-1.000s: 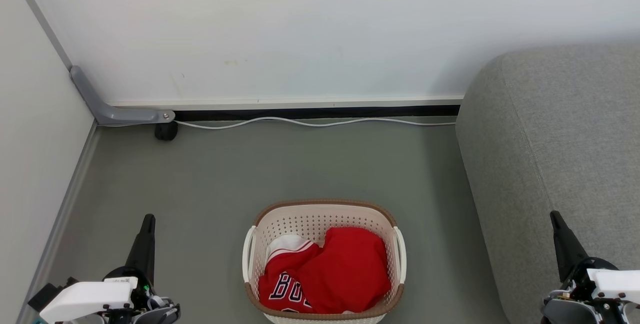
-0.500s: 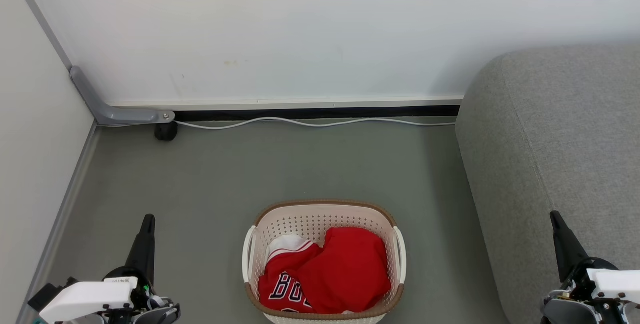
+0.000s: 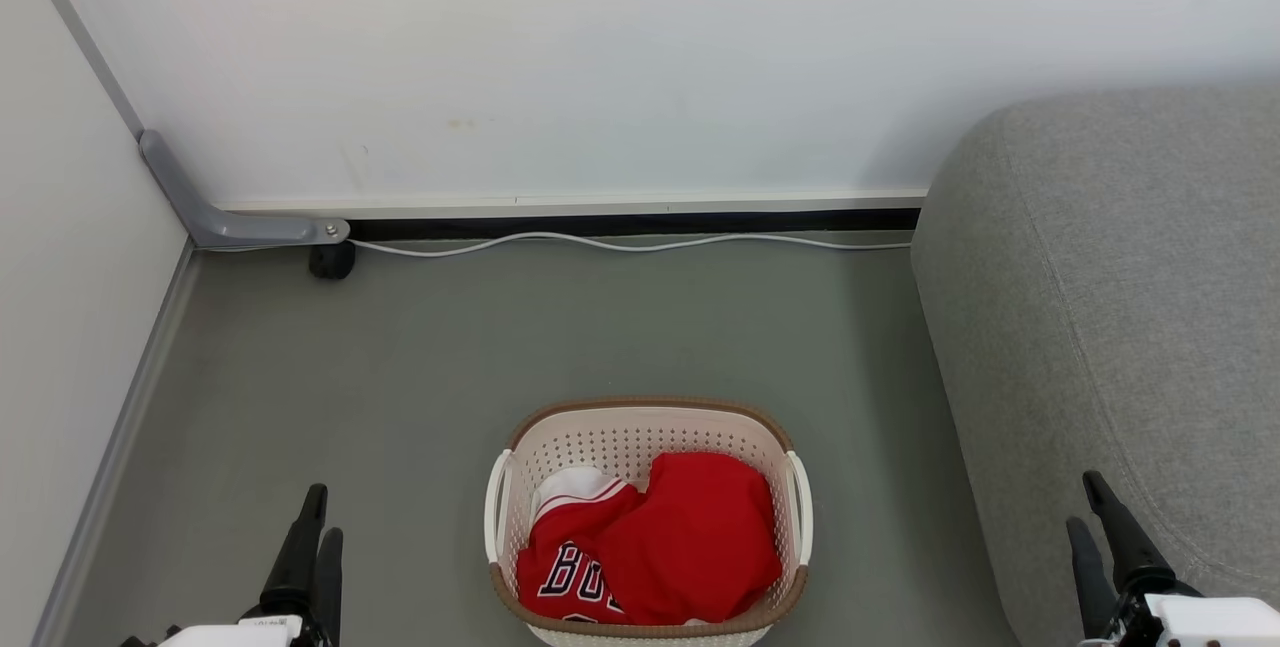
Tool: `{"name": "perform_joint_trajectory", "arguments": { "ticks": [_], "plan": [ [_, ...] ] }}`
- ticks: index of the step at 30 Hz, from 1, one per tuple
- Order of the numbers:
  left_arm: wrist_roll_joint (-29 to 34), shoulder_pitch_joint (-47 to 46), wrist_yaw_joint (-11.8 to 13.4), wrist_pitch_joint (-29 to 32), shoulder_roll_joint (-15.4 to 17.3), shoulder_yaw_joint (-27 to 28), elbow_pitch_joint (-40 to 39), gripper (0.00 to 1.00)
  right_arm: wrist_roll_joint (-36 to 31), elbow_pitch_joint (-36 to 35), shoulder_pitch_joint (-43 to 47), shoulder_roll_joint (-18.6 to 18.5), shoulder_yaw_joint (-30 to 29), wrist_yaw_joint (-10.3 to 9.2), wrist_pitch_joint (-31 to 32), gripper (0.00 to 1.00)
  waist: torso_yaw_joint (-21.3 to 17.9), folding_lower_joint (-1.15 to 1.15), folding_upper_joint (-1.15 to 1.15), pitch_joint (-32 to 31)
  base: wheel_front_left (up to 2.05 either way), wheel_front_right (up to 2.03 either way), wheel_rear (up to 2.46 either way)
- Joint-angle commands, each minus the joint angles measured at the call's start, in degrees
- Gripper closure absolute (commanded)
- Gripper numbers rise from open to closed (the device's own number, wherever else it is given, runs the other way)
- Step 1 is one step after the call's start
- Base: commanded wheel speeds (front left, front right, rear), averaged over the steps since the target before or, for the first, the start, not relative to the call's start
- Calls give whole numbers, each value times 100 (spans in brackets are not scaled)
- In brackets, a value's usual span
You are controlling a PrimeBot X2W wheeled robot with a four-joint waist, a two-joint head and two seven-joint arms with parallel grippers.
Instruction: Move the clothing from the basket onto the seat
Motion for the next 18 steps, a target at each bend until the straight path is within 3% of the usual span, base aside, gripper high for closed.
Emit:
{"name": "perform_joint_trajectory", "arguments": {
  "ticks": [1, 6, 10, 18],
  "plan": [
    [3, -157, -1, -31, 52, -7, -109, 0, -13, -116, -141, -56, 1, 2, -4, 0, 0, 0, 0, 9, 0, 0, 0],
    [16, -231, -3, -116, 57, -53, -82, 0, -44, -115, -219, -88, 53, 3, -25, 0, -4, 13, 0, -5, 0, 0, 0],
    [54, -285, -5, -185, 62, -87, -62, 0, -90, -112, -281, -124, 118, 3, -64, 0, -8, 1, 0, 12, 0, 0, 0],
    [255, -397, -7, -305, 75, -122, -33, 0, -197, -99, -416, -220, 285, 5, -200, 0, -15, 0, 0, 32, 0, 0, 0]
  ]
}}
